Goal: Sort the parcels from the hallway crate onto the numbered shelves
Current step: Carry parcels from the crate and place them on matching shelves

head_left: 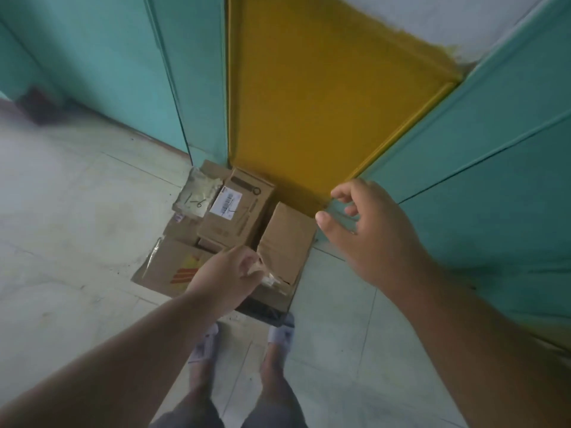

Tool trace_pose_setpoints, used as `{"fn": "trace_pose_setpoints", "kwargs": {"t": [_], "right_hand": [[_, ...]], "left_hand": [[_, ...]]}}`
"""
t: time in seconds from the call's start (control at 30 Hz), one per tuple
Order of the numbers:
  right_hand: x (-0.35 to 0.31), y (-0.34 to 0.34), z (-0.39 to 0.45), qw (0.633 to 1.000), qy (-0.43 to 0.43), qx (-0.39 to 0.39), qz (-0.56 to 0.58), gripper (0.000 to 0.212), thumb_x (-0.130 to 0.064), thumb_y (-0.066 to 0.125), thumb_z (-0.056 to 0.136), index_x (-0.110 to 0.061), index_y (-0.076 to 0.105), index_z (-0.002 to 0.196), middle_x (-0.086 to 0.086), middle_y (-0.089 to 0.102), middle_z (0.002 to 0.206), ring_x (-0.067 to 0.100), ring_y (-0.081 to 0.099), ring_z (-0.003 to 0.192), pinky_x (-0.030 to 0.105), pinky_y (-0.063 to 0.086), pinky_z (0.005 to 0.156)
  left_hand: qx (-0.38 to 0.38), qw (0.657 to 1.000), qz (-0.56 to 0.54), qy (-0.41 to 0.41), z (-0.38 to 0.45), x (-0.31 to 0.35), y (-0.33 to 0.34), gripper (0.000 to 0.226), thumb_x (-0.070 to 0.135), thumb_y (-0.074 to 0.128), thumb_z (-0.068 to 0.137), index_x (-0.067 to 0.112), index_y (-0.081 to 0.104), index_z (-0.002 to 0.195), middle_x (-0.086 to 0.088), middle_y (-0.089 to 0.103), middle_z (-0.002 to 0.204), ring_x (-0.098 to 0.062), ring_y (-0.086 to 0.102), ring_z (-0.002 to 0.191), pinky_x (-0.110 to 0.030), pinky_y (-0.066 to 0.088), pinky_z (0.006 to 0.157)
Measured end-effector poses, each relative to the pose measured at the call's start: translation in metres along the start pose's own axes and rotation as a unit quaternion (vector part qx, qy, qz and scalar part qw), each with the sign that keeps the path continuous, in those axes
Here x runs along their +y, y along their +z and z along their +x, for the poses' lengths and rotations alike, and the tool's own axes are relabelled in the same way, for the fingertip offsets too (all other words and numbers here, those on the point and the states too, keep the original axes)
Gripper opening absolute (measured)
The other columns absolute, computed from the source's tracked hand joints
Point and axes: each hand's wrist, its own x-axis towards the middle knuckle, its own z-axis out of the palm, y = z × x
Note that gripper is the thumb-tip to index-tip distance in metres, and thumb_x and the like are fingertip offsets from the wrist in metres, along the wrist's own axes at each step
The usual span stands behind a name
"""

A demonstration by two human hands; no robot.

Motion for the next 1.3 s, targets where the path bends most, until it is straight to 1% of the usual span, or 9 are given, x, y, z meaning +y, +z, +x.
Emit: {"fn": "trace_pose_setpoints", "kwargs": {"t": [0.17,0.3,0.37,0.5,0.73,0.9,1.0,1.2,1.3], "right_hand": [[0.056,0.095,0.043,0.994,0.076,-0.071,-0.013,0.042,-0.048,0.059,0.093,-0.024,0.052,0.128,0.000,0.053,0.120,0.012,0.054,0.096,0.018,0.036,0.061],[0.098,0.158,0.068,0.986,0.100,-0.118,-0.056,0.062,-0.046,0.058,0.096,-0.024,0.037,0.149,0.008,0.038,0.149,0.027,0.045,0.131,0.036,0.043,0.093],[0.114,0.182,0.076,0.979,0.120,-0.161,-0.035,0.071,-0.046,0.057,0.096,-0.023,0.026,0.155,0.007,0.028,0.159,0.029,0.035,0.142,0.043,0.038,0.107],[0.123,0.204,0.079,0.974,0.135,-0.184,0.005,0.076,-0.042,0.058,0.097,-0.019,0.018,0.158,0.008,0.022,0.162,0.029,0.032,0.145,0.042,0.035,0.111],[0.096,0.130,0.050,0.989,0.091,-0.096,0.065,0.066,-0.032,0.065,0.095,-0.016,0.035,0.152,0.008,0.039,0.147,0.024,0.046,0.130,0.029,0.041,0.097],[0.057,0.042,0.013,0.993,0.063,-0.047,0.087,0.061,-0.027,0.066,0.094,-0.016,0.041,0.148,0.007,0.045,0.139,0.020,0.053,0.119,0.021,0.038,0.088],[0.026,-0.001,-0.012,0.994,0.053,-0.012,0.094,0.061,-0.026,0.066,0.094,-0.018,0.040,0.149,0.005,0.047,0.139,0.018,0.052,0.119,0.022,0.037,0.089],[-0.029,-0.041,-0.078,0.995,0.038,0.020,0.087,0.076,-0.021,0.074,0.087,-0.023,0.035,0.152,-0.005,0.051,0.134,0.000,0.050,0.102,0.009,0.036,0.084],[-0.047,-0.059,-0.103,0.993,0.057,0.049,0.088,0.077,-0.023,0.078,0.084,-0.028,0.038,0.150,-0.014,0.050,0.120,-0.006,0.049,0.092,0.017,0.042,0.086]], "left_hand": [[0.004,0.996,-0.067,-0.061,0.055,-0.033,0.043,0.034,0.042,0.070,0.088,0.036,0.054,0.116,0.019,0.062,0.102,-0.002,0.061,0.091,-0.025,0.051,0.074],[0.009,0.982,-0.143,-0.121,0.092,-0.047,0.075,0.059,0.051,0.070,0.085,0.029,0.045,0.134,0.013,0.067,0.107,-0.009,0.067,0.094,-0.037,0.058,0.079],[-0.006,0.969,-0.182,-0.166,0.105,-0.048,0.090,0.041,0.047,0.069,0.086,0.033,0.053,0.122,0.009,0.071,0.097,-0.012,0.070,0.085,-0.039,0.059,0.070],[0.009,0.928,-0.304,-0.216,0.114,-0.044,0.111,0.015,0.027,0.070,0.089,0.035,0.058,0.093,-0.004,0.072,0.096,-0.021,0.072,0.089,-0.047,0.062,0.082],[0.035,0.871,-0.436,-0.224,0.057,-0.003,0.080,0.027,0.014,0.069,0.092,0.028,0.060,0.113,-0.007,0.071,0.099,-0.020,0.074,0.088,-0.038,0.062,0.083],[0.044,0.854,-0.483,-0.187,-0.005,0.036,0.026,0.039,0.010,0.073,0.088,0.018,0.061,0.124,-0.009,0.069,0.110,-0.022,0.073,0.093,-0.028,0.062,0.069],[0.031,0.865,-0.481,-0.138,-0.038,0.049,-0.010,0.039,0.009,0.072,0.088,0.017,0.059,0.124,-0.009,0.072,0.106,-0.022,0.073,0.090,-0.021,0.058,0.061],[-0.044,0.935,-0.351,-0.012,-0.092,0.048,-0.072,0.035,0.014,0.063,0.096,0.018,0.054,0.130,0.011,0.062,0.119,-0.010,0.065,0.106,-0.034,0.057,0.094],[-0.074,0.920,-0.385,-0.009,-0.107,0.050,-0.095,0.027,0.019,0.061,0.098,0.027,0.058,0.123,0.008,0.066,0.110,-0.016,0.069,0.099,-0.040,0.057,0.094]]}}
